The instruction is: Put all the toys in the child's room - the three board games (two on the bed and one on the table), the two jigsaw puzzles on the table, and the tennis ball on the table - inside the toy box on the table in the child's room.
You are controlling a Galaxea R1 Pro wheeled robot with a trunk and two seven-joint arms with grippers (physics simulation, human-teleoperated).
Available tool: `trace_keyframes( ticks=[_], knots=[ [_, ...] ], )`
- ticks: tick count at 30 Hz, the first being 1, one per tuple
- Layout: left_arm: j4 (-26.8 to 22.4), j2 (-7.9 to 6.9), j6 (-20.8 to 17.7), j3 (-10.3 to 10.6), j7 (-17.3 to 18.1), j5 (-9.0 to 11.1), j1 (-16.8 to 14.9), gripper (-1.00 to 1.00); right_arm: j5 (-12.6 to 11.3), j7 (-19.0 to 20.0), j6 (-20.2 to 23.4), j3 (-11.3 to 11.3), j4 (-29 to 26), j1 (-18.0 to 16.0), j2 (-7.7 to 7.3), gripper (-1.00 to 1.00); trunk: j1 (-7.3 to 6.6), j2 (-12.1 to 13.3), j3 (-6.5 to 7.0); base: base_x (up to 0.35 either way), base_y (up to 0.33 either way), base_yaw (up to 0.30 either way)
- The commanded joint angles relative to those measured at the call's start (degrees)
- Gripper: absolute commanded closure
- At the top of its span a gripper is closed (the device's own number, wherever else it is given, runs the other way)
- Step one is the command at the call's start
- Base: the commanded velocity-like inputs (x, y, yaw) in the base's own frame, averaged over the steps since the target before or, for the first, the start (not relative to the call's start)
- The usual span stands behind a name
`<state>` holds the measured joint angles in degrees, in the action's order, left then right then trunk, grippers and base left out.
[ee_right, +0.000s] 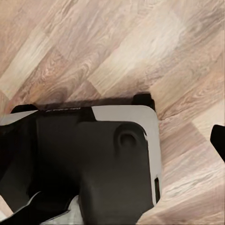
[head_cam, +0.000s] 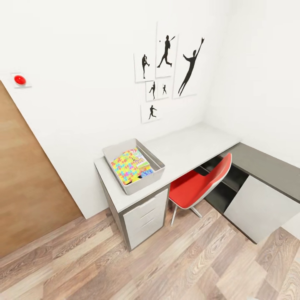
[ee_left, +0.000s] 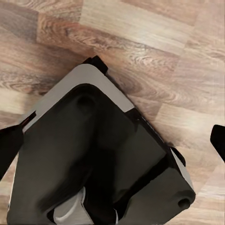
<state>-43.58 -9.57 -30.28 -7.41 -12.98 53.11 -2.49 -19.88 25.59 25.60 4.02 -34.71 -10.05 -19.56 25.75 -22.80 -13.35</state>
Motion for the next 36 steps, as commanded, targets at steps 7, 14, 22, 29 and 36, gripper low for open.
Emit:
trace_keyframes(
  ticks=[7,14,22,29,36],
  knots=[
    [9.36,0.25,6.32,-0.02,1.77,-4.04,-0.18,-1.00,4.09,-5.71,-4.31,4.89,7.95,-1.31,7.45,-1.00,0.03,-0.12,-0.10,0.000,0.000,0.000],
    [16.75,0.47,14.73,-0.06,2.26,-5.90,-0.20,-1.00,7.67,-14.40,-13.74,5.76,13.05,-1.46,13.08,-1.00,0.03,-0.12,-0.10,0.000,0.000,0.000],
    [34.38,2.71,20.90,-0.20,2.30,-6.25,0.61,-1.00,8.90,-18.50,-27.36,6.01,27.23,1.46,15.32,-1.00,0.03,-0.12,-0.10,0.000,0.000,0.000],
    [39.12,5.01,21.59,-0.23,2.33,-6.21,1.23,-1.00,9.04,-18.93,-29.12,6.11,31.04,3.49,15.62,-1.00,0.03,-0.12,-0.10,0.000,0.000,0.000],
    [39.82,5.28,21.71,-0.23,2.34,-6.47,1.32,-1.00,9.06,-18.99,-29.47,6.17,31.61,3.79,15.67,-1.00,0.03,-0.12,-0.10,0.000,0.000,0.000]
  ],
)
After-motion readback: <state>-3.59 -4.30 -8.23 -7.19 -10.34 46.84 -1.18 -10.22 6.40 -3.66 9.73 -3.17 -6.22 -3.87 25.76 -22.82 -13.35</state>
